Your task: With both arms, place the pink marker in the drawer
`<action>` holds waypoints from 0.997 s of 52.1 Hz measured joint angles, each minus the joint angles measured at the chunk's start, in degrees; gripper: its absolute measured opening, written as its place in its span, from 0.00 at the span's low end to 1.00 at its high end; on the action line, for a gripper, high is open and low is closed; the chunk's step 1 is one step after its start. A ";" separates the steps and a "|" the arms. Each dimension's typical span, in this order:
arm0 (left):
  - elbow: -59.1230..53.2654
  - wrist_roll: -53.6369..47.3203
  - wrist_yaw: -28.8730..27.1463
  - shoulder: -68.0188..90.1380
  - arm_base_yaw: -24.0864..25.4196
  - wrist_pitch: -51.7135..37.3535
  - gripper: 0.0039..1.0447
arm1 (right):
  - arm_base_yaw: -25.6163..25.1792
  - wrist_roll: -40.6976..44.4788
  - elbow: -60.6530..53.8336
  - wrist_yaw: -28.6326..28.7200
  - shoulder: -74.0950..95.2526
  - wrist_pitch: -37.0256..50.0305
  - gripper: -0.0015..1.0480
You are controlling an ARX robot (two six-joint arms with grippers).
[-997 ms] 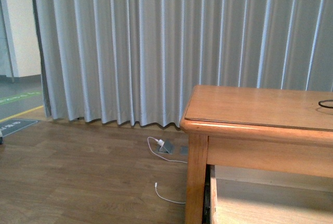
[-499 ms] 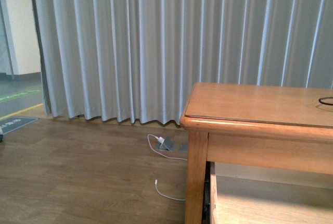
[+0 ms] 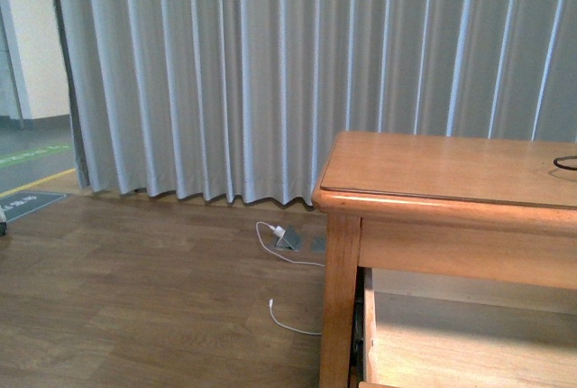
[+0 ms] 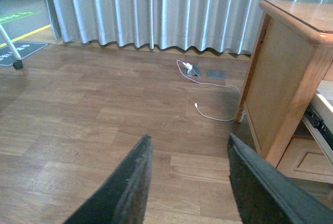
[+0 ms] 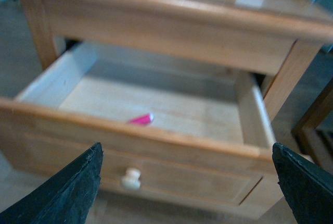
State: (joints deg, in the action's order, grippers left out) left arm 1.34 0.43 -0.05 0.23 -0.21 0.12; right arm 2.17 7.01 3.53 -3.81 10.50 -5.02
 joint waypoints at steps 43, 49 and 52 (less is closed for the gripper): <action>0.00 -0.11 0.00 -0.02 0.00 0.00 0.94 | 5.57 -5.97 19.76 -1.70 74.73 32.20 0.92; 0.00 -0.11 0.00 -0.02 0.00 0.00 0.94 | 4.09 -6.36 23.98 -2.86 82.44 39.34 0.92; 0.00 -0.11 0.00 -0.02 0.00 0.00 0.94 | 3.26 -6.47 25.86 -3.26 86.14 42.56 0.92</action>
State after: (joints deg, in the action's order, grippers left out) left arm 1.34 0.32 -0.05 0.21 -0.21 0.12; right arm 5.43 0.54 29.39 -7.07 96.64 37.54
